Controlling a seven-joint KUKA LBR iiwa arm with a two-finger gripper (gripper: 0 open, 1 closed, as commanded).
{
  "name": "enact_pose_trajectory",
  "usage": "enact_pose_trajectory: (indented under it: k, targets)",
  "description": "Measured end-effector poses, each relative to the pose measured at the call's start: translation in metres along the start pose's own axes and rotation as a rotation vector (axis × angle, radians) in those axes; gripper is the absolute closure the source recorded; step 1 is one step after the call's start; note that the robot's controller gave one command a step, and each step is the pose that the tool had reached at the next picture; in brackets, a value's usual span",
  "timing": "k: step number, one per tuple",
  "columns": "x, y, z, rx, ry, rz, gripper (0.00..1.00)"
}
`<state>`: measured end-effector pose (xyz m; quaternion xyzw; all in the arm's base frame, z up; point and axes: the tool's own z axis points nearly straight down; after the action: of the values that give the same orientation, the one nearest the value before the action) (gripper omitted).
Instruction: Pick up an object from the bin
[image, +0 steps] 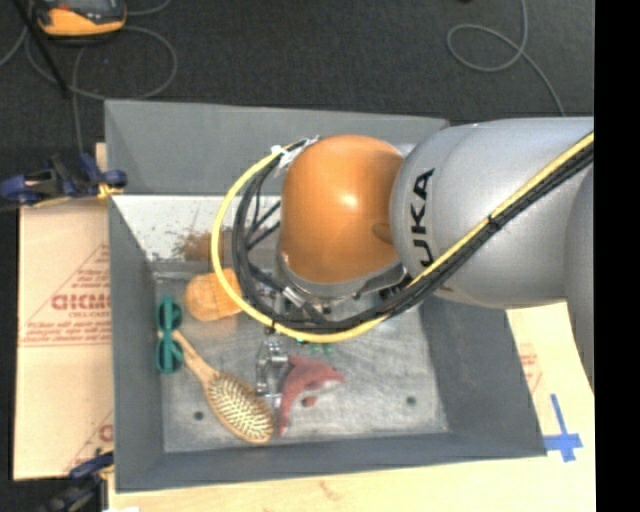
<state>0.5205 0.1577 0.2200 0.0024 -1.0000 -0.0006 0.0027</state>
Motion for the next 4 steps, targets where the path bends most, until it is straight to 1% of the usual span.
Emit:
enact_pose_trajectory:
  k: [1, 2, 3, 4]
  targets:
    - [-0.002, -0.001, -0.004, -0.001, -0.008, 0.003, 0.0]
    - [0.023, -0.007, 0.052, 0.0, -0.013, -0.053, 0.0]
    - [0.033, -0.034, 0.141, 0.0, -0.008, -0.085, 1.0]
    - [0.033, -0.034, 0.141, 0.0, -0.008, -0.084, 1.0]
